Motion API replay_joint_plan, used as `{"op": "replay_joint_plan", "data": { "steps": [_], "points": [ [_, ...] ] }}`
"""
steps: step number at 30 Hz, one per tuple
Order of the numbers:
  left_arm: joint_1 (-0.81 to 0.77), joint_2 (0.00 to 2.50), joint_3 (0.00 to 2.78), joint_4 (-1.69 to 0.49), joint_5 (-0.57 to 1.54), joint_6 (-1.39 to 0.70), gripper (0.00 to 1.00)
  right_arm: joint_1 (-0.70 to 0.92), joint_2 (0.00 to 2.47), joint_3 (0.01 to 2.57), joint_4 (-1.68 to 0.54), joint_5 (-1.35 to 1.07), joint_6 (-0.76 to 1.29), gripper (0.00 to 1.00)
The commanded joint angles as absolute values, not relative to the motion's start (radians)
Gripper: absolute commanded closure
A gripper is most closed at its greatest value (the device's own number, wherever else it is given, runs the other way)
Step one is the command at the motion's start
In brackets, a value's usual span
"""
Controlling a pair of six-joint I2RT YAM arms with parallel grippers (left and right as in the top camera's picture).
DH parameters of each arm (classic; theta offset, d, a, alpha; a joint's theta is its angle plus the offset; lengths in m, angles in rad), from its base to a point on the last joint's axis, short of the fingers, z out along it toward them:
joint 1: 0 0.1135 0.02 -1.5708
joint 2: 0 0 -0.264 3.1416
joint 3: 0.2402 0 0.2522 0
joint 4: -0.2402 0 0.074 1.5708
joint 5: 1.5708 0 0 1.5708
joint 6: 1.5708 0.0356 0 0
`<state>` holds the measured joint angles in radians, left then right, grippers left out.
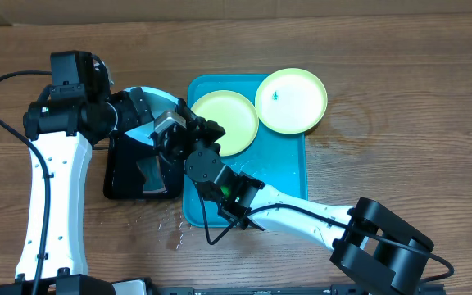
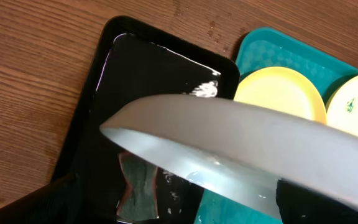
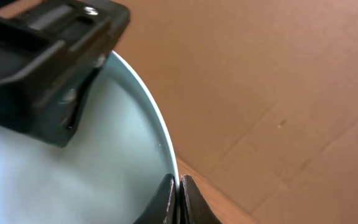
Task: Clean dirty plates on tray and stack at the side
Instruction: 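Swing the white plate over the yellow plates toward the right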
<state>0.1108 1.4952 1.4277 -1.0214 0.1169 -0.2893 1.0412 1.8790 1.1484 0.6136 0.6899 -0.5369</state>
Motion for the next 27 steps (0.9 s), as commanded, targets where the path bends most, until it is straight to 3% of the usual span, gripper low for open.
{"op": "replay_joint_plan", "data": {
  "steps": [1, 4, 13, 27],
  "points": [
    [0.102, 1.505, 1.448, -1.018, 0.123, -0.307, 0.00, 1.036, 1.877, 1.174, 0.620, 0.748, -0.422, 0.96],
    [0.102, 1.505, 1.448, -1.018, 0.123, -0.307, 0.00, 1.022, 1.877, 1.174, 0.569, 0.752, -0.276, 0.96],
    [0.102, 1.505, 1.448, -1.018, 0.123, -0.307, 0.00, 0.966, 1.877, 1.173, 0.212, 0.669, 0.438, 0.96],
    [0.102, 1.505, 1.448, -1.017, 0.123, -0.307, 0.00, 0.795, 1.807, 1.173, 0.139, 0.370, 0.551, 0.96]
  ]
}}
